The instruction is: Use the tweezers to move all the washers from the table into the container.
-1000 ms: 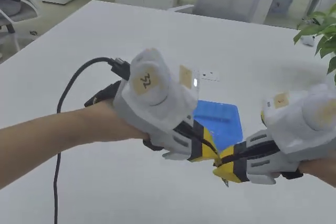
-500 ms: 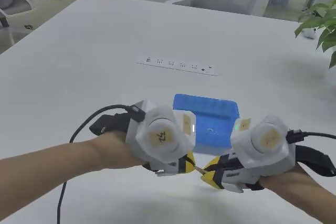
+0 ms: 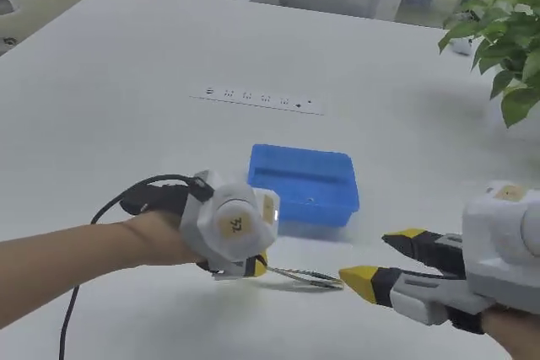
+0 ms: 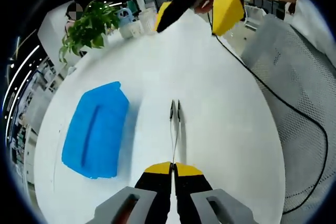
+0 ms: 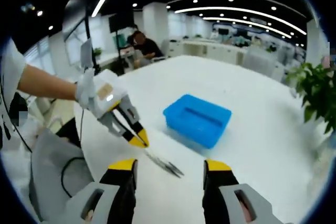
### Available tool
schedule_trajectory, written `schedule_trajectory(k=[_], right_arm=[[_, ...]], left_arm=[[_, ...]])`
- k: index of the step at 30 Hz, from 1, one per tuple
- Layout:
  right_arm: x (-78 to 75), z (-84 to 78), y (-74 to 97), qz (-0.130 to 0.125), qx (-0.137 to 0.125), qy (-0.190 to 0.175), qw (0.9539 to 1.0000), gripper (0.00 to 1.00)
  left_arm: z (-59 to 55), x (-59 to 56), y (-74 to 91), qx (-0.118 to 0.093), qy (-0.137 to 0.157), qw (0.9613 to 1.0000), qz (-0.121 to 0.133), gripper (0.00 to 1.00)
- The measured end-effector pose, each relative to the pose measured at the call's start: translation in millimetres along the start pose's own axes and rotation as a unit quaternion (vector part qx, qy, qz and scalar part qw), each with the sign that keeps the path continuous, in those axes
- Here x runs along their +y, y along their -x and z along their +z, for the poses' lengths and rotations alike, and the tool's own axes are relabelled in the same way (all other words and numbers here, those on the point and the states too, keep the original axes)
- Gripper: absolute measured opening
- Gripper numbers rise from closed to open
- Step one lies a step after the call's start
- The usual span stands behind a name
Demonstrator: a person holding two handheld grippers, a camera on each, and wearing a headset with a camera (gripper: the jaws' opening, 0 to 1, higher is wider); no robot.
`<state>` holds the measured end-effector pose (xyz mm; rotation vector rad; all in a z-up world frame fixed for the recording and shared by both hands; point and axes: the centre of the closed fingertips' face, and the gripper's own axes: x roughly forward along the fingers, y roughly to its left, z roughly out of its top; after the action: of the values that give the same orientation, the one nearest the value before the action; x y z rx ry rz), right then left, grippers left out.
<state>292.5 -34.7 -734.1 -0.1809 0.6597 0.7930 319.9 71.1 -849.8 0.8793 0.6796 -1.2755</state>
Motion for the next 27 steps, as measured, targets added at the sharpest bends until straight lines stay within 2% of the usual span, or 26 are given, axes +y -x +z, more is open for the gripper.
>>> schedule_trajectory(k=[3, 5, 6, 9, 13, 15, 16, 17, 19, 22, 24, 26, 27], right_arm=[[-7.6, 3.0, 21.4, -0.034, -0.035, -0.042, 0.9979, 0.55], [-15.9, 5.7, 34.2, -0.063, -0.069, -0.068, 0.9934, 0.56], [-16.8, 5.7, 40.3, -0.067, -0.082, -0.08, 0.9911, 0.56], [-17.4, 0.1, 47.3, -0.077, -0.085, -0.098, 0.9885, 0.59], [-14.3, -6.7, 55.3, -0.087, -0.08, -0.103, 0.9876, 0.59], [-13.2, -6.1, 59.2, -0.088, -0.083, -0.106, 0.987, 0.6], [-12.8, -4.8, 62.3, -0.091, -0.087, -0.108, 0.9862, 0.6], [-13.3, -3.6, 64.2, -0.093, -0.09, -0.109, 0.9855, 0.61], [-13.9, -2.2, 66.9, -0.097, -0.093, -0.11, 0.9847, 0.64], [-15.7, -1.9, 69.5, -0.105, -0.098, -0.109, 0.9836, 0.66], [-16.0, -4.4, 69.0, -0.106, -0.094, -0.111, 0.9837, 0.68], [-17.5, -6.2, 70.1, -0.112, -0.099, -0.11, 0.9827, 0.71], [-20.1, -6.4, 71.5, -0.113, -0.102, -0.113, 0.9819, 0.71]], left_arm=[[-8.7, 0.6, -6.5, 0.016, 0.011, 0.9998, 0.0, 0.0], [-10.7, 1.0, -8.6, 0.02, 0.01, 0.9997, 0.004, 0.0], [-11.0, 0.8, -9.3, 0.021, 0.009, 0.9997, 0.004, 0.0], [-10.3, 0.7, -11.0, 0.023, 0.013, 0.9996, 0.007, 0.0], [-7.8, 0.9, -13.7, 0.02, 0.006, 0.9998, 0.005, 0.0], [-7.4, 0.8, -12.8, 0.02, 0.014, 0.9997, 0.004, 0.0], [-9.0, 5.3, -11.3, 0.022, 0.04, 0.9987, 0.022, 0.01], [-9.9, 4.5, -10.6, 0.025, 0.035, 0.999, 0.014, 0.03], [-15.2, 12.0, -6.6, 0.034, 0.062, 0.9966, 0.041, 0.13], [-19.4, 17.0, 5.8, 0.021, 0.12, 0.9899, 0.072, 0.25], [-20.2, 18.3, 16.7, 0.006, 0.155, 0.9834, 0.094, 0.3], [-24.1, 21.1, 29.5, 0.009, 0.176, 0.9766, 0.123, 0.38], [-24.6, 20.5, 36.6, 0.006, 0.199, 0.9708, 0.134, 0.44]])
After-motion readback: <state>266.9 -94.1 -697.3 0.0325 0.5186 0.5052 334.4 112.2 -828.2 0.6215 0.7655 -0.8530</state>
